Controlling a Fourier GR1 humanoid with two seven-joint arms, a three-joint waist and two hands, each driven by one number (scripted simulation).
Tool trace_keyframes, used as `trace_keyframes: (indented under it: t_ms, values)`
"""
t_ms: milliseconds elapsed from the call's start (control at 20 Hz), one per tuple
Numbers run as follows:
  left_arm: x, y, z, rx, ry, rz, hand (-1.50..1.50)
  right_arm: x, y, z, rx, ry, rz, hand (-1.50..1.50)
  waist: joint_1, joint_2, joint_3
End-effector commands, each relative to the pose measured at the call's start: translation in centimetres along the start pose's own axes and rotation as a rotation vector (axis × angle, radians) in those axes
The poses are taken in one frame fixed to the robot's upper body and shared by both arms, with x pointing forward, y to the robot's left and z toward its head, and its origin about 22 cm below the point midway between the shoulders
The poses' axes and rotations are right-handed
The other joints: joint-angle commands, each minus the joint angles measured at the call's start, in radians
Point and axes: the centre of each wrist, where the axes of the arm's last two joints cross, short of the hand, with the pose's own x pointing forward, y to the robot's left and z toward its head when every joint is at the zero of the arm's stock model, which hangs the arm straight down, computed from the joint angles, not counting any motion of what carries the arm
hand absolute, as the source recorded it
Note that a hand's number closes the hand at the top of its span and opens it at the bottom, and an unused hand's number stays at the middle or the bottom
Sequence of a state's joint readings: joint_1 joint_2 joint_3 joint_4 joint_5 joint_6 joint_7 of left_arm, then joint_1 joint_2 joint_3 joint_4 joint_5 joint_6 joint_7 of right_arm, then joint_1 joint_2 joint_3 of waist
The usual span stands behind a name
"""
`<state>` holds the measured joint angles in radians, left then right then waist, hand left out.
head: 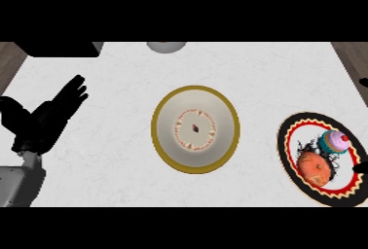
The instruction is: Pick the cupcake from the plate and place it in the bowl
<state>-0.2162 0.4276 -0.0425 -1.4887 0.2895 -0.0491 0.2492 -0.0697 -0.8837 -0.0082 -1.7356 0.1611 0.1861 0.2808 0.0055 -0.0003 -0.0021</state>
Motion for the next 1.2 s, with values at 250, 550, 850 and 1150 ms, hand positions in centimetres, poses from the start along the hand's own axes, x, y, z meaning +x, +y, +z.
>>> trace_keyframes:
  t_ms: [250, 550, 850, 1150]
  values:
    - [-1.3, -1.8, -0.9, -0.023, -0.022, 0.016, 0.0, 3.6, -1.6, -3.7, 0.175, 0.153, 0.148, -1.5, 0.009, 0.005, 0.001]
    - [-1.9, -1.6, 0.1, -0.018, 0.022, 0.01, 0.0, 3.7, -0.5, -2.3, 0.232, 0.211, 0.199, -1.5, -0.004, 0.0, 0.002]
    - [-1.2, 0.6, -0.8, 0.02, -0.008, 0.009, 0.0, 4.6, 1.4, -1.0, 0.242, 0.234, 0.236, -1.5, -0.012, -0.001, 0.002]
    - [-1.2, -1.4, 0.5, 0.016, 0.004, 0.016, 0.0, 3.0, 0.8, -4.6, 0.257, 0.311, 0.261, -1.5, 0.004, 0.001, 0.002]
